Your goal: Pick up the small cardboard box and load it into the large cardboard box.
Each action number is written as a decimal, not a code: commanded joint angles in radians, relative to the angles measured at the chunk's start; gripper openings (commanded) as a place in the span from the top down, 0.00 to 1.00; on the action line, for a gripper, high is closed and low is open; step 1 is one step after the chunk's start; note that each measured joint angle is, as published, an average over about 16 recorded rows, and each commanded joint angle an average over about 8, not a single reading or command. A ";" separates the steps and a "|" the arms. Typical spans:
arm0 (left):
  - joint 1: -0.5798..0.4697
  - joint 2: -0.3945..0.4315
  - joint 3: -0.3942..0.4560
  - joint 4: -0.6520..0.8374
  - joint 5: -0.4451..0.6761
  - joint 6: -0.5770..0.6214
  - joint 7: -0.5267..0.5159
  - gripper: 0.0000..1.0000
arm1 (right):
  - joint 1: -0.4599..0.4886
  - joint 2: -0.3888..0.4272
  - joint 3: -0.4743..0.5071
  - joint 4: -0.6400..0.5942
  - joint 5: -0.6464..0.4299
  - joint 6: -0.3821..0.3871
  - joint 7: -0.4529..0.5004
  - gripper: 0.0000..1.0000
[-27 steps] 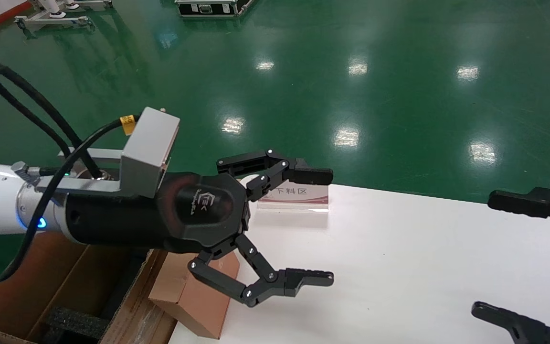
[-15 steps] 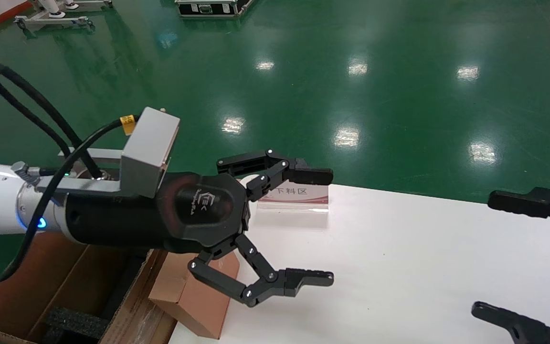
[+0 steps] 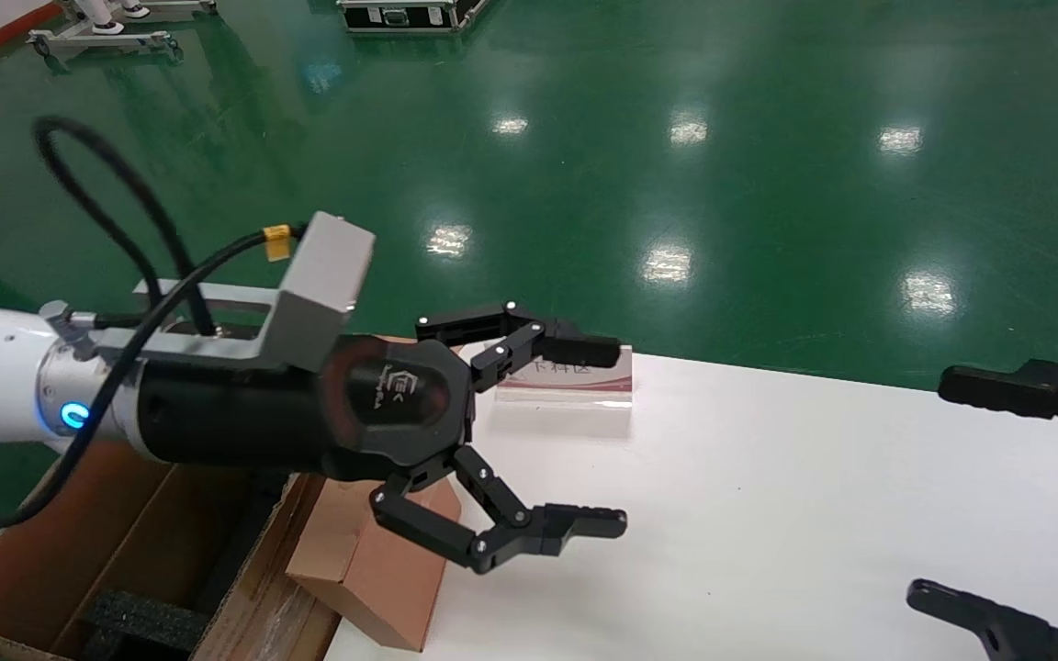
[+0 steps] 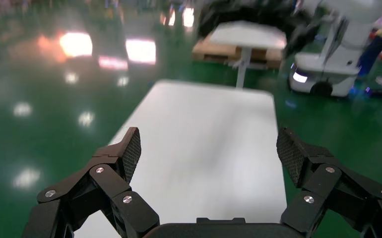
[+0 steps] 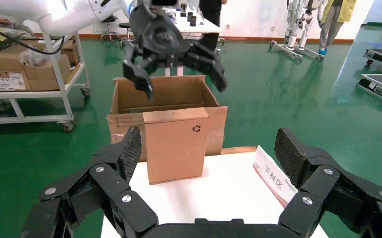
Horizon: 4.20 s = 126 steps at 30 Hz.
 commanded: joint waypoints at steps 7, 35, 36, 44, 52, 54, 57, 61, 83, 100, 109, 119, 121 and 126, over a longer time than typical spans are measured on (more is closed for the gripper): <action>-0.137 -0.033 0.102 -0.026 0.206 0.009 -0.241 0.00 | 0.000 0.000 -0.001 0.000 0.000 0.000 0.000 0.00; -0.811 0.068 0.815 -0.059 0.705 0.115 -1.050 0.00 | 0.001 0.001 -0.003 0.000 0.002 0.001 -0.001 0.00; -0.832 0.070 0.846 -0.060 0.698 0.115 -1.064 0.00 | 0.001 0.001 -0.003 0.000 0.002 0.001 -0.001 0.00; -0.973 0.083 1.074 -0.062 0.641 0.110 -1.161 0.00 | 0.001 0.001 -0.003 0.000 0.002 0.001 -0.002 0.00; -1.068 0.093 1.238 -0.064 0.580 0.093 -1.208 0.00 | 0.001 0.002 -0.004 0.000 0.003 0.002 -0.002 0.00; -1.074 0.093 1.262 -0.064 0.564 0.085 -1.210 0.00 | 0.001 0.002 -0.004 0.000 0.003 0.002 -0.002 0.00; -1.075 0.093 1.290 -0.064 0.548 0.073 -1.212 0.00 | 0.001 0.002 -0.004 0.000 0.003 0.002 -0.002 0.00; -1.072 0.095 1.318 -0.064 0.546 0.061 -1.217 0.00 | 0.001 0.002 -0.005 0.000 0.003 0.002 -0.002 0.00; -1.037 0.105 1.401 -0.062 0.597 0.033 -1.220 0.23 | 0.001 0.002 -0.005 -0.001 0.004 0.003 -0.003 0.26; -1.037 0.100 1.389 -0.063 0.586 0.032 -1.220 1.00 | 0.001 0.002 -0.006 -0.001 0.004 0.003 -0.003 1.00; -1.037 0.099 1.386 -0.063 0.584 0.031 -1.220 1.00 | 0.001 0.002 -0.006 -0.001 0.004 0.003 -0.003 1.00; -1.037 0.099 1.386 -0.062 0.583 0.030 -1.219 1.00 | 0.001 0.002 -0.006 -0.001 0.004 0.003 -0.003 1.00; -1.037 0.100 1.386 -0.057 0.582 0.030 -1.218 1.00 | 0.001 0.002 -0.006 -0.001 0.004 0.003 -0.003 1.00; -1.048 0.099 1.375 -0.042 0.571 0.024 -1.207 1.00 | 0.001 0.002 -0.006 -0.001 0.004 0.003 -0.003 1.00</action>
